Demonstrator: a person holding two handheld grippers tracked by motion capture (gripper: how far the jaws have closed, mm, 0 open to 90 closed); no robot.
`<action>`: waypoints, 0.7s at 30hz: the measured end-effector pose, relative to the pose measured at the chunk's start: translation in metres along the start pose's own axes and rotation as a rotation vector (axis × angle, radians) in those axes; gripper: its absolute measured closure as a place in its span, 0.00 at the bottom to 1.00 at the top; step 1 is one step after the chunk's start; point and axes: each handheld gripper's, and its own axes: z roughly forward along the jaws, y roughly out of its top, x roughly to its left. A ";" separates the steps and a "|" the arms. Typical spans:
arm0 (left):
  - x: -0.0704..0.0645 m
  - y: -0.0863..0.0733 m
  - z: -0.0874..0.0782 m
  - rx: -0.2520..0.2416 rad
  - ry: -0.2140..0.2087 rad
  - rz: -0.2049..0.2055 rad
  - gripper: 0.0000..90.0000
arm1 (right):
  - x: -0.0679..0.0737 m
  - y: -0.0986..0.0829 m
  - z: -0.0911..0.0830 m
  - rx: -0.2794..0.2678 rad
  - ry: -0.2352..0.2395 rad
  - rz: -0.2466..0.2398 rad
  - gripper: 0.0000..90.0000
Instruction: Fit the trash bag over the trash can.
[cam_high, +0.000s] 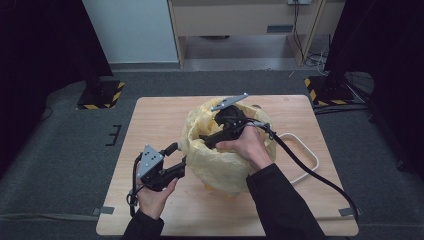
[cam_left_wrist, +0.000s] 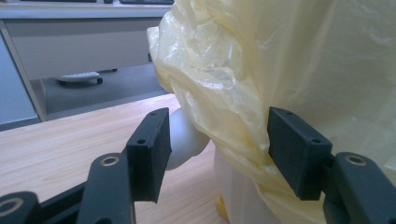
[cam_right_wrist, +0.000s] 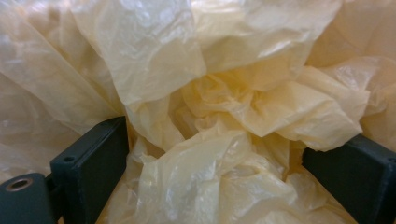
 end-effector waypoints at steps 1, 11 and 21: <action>0.000 0.000 0.000 0.002 0.001 0.000 0.45 | 0.000 0.000 -0.001 -0.009 -0.004 0.002 0.09; 0.002 -0.001 0.000 0.007 0.008 -0.003 0.45 | 0.002 0.005 -0.013 -0.097 -0.010 0.003 0.08; 0.001 -0.001 0.001 0.009 0.005 -0.004 0.46 | -0.001 0.009 -0.026 -0.200 -0.057 0.017 0.07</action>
